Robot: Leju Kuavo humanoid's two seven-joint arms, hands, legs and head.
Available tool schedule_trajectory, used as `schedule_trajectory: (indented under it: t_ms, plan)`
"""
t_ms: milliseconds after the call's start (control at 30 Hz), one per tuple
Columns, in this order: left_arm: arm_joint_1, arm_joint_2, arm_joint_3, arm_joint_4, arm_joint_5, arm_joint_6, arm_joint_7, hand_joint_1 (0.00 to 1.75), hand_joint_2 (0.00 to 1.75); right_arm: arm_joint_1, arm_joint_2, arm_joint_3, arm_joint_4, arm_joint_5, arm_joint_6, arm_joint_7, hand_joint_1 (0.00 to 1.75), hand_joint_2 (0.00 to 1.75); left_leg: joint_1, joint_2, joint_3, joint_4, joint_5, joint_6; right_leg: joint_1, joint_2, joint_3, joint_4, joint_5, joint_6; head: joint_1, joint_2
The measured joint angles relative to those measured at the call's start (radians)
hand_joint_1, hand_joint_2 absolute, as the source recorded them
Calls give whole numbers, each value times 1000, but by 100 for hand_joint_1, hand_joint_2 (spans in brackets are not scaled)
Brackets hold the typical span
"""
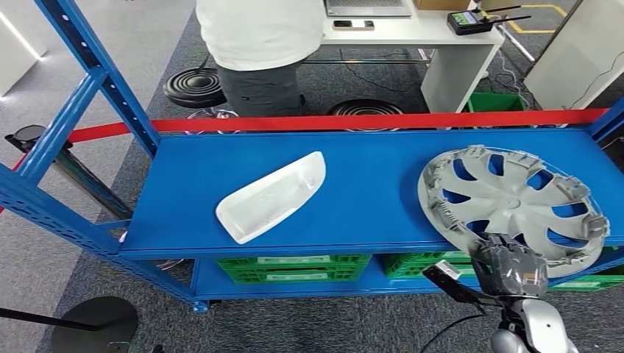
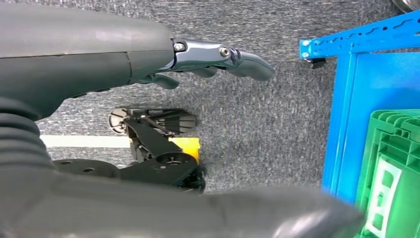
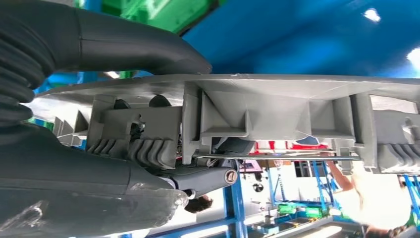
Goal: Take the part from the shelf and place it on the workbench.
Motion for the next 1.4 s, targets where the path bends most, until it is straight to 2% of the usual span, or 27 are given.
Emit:
schedule_trajectory:
  t_ms: [167,267,367,500,667,800,900,967,1033,1067,1133,1167,1200,1233,1300,1333,1367,1400]
  plan:
    - [2,1,0,0,0,0,-2,0,175,28,11,-7,-52,-15,-1,-9,175,175,0,0,-1,0,0,0,0,0,-2,0,0,0,0,0]
    - [3,1,2,0,3,8,-2,0,175,38,16,-9,-77,-85,-13,-54,175,175,0,0,-2,0,0,0,0,0,-2,0,0,0,0,0]
    - [3,1,12,0,9,15,-2,0,175,53,28,-10,-143,-291,-33,-175,175,175,0,0,-2,0,0,0,0,1,-3,1,0,0,0,0]
    - [3,2,27,0,11,23,-8,0,175,65,63,-9,-262,-657,-4,-382,175,175,0,0,-2,0,0,0,0,2,-3,1,0,0,0,0]
    - [3,5,34,0,10,21,-29,0,175,92,113,10,-391,-953,129,-579,175,175,0,0,-3,-1,1,-1,0,2,-4,1,0,0,0,0]
    - [2,10,43,0,21,-10,-41,0,175,109,127,63,-480,-1064,312,-637,175,175,0,0,-5,-1,1,-1,0,2,-7,2,0,0,0,0]
    - [0,17,50,0,26,-19,-45,0,175,109,131,116,-542,-1130,436,-653,175,175,-5,0,-8,4,0,11,-6,1,-6,-3,5,7,-1,0]
    - [-1,20,51,0,27,-19,-46,0,175,107,132,146,-579,-1157,487,-657,175,175,-6,1,-5,-9,7,22,-10,0,-6,-8,7,13,-1,0]
    - [-3,19,53,0,27,-20,-46,0,175,101,133,165,-605,-1180,519,-660,175,175,-1,2,4,-32,19,30,-9,-2,-21,19,-14,16,2,0]
    - [-4,19,54,0,27,-22,-47,0,175,98,133,172,-615,-1198,541,-663,175,175,1,4,8,-39,23,33,-9,-3,-43,64,-40,16,5,0]
    - [-6,20,55,0,28,-27,-48,0,175,92,133,183,-630,-1254,609,-669,175,175,1,6,9,-42,24,34,-10,-4,-104,195,-100,20,9,0]
    - [-6,21,56,0,29,-32,-49,0,175,90,133,189,-638,-1282,648,-671,175,175,1,6,9,-41,23,33,-11,-4,-128,243,-114,23,10,0]
    - [-6,21,57,0,29,-37,-49,0,175,87,133,196,-646,-1306,685,-674,175,175,2,6,10,-41,22,30,-13,-4,-135,258,-110,26,11,0]
    - [-6,21,57,0,30,-41,-49,0,175,84,133,203,-655,-1323,717,-677,175,175,5,5,12,-40,20,26,-16,-5,-122,234,-87,30,11,0]
    - [-6,22,58,0,31,-46,-50,0,175,73,135,221,-673,-1344,769,-681,175,175,12,3,15,-32,12,9,-24,-4,-58,111,-28,42,12,0]
    - [-7,24,59,-1,33,-47,-50,0,175,67,137,231,-683,-1350,792,-683,175,175,13,2,14,-24,7,-2,-26,-1,-31,60,-12,40,15,0]
    - [-8,27,61,-1,36,-48,-49,0,175,62,138,241,-692,-1354,812,-684,175,175,13,1,12,-18,5,-12,-27,3,-17,30,-6,36,15,0]
    - [-9,30,64,-1,39,-49,-49,0,175,57,140,253,-700,-1357,830,-685,175,175,12,0,10,-16,5,-20,-25,7,-15,25,-11,26,14,0]
